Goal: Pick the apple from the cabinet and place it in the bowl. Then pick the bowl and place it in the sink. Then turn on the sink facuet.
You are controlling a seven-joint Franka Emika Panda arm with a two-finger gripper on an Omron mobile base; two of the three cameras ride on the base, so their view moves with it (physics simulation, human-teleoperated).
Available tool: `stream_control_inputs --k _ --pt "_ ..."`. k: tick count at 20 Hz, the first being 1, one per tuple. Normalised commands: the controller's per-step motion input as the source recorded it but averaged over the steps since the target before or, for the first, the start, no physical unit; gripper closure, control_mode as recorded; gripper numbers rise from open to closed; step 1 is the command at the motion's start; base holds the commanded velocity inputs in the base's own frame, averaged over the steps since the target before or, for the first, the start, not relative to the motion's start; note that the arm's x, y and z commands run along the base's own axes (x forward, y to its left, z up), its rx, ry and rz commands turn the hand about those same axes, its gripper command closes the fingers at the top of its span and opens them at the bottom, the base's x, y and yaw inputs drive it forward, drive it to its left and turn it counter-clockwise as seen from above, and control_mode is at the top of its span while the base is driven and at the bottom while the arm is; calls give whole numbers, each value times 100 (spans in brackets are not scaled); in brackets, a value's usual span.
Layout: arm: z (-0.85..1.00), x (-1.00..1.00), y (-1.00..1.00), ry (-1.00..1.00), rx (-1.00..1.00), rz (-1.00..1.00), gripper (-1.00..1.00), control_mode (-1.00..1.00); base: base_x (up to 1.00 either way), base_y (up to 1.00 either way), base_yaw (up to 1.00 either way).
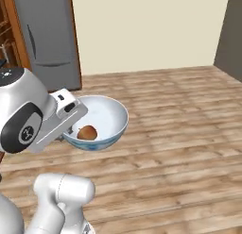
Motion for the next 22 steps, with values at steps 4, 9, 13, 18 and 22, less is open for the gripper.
stream_control_inputs --k 4,9,13,18,22 --pt "0 0 0 0 0 0 100 100 66 -14 -60" --pt "0 0 0 0 0 0 100 100 30 -11 -72" --pt "0 0 0 0 0 0 100 100 1 -12 -83" --pt "0 0 0 0 0 0 100 100 0 -4 -89" --pt "0 0 0 0 0 0 100 100 0 0 -91"
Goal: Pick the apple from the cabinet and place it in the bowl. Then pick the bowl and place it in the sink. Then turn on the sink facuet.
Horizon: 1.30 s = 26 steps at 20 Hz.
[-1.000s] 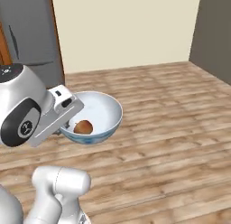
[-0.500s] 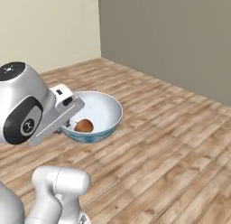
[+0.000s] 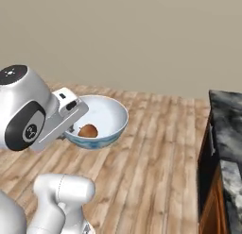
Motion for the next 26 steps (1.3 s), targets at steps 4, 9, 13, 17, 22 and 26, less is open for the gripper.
stream_control_inputs --k 4,9,13,17,22,26 --pt "0 0 0 0 0 0 100 100 0 0 -92" --pt "0 0 0 0 0 0 100 100 0 0 -92" --pt "0 0 0 0 0 0 100 100 0 0 -89" --pt "0 0 0 0 0 0 100 100 25 3 -79" --pt "0 0 0 0 0 0 100 100 56 25 -64" --pt "0 0 0 0 0 0 100 100 67 58 -43"
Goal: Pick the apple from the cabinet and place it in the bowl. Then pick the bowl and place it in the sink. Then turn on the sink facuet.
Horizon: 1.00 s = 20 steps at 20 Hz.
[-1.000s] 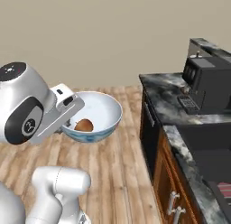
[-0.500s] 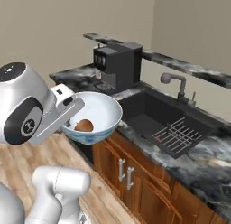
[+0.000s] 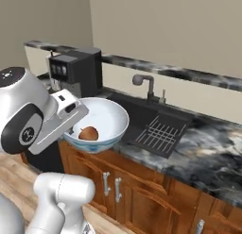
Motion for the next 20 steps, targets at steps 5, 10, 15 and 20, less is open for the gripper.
stream_control_inputs --k 5,10,15,20 --pt "0 0 0 0 0 0 100 100 59 58 -24" --pt "0 0 0 0 0 0 100 100 49 15 -21" --pt "0 0 0 0 0 0 100 100 57 0 -29" --pt "0 0 0 0 0 0 100 100 40 0 -35"
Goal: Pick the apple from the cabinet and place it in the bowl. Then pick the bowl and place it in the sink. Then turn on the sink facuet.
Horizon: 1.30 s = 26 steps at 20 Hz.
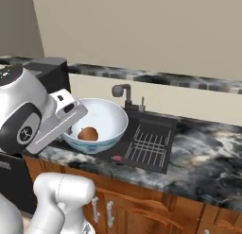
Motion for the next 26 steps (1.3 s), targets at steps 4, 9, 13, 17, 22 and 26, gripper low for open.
stream_control_inputs --k 4,9,13,17,22,26 --pt "0 0 0 0 0 0 100 100 51 0 -31" --pt "0 0 0 0 0 0 100 100 58 0 -25" --pt "0 0 0 0 0 0 100 100 38 0 -16" --pt "0 0 0 0 0 0 100 100 25 0 -5" --pt "0 0 0 2 0 0 100 -100 8 0 0" --pt "-28 0 34 14 5 7 100 -100 0 0 0"
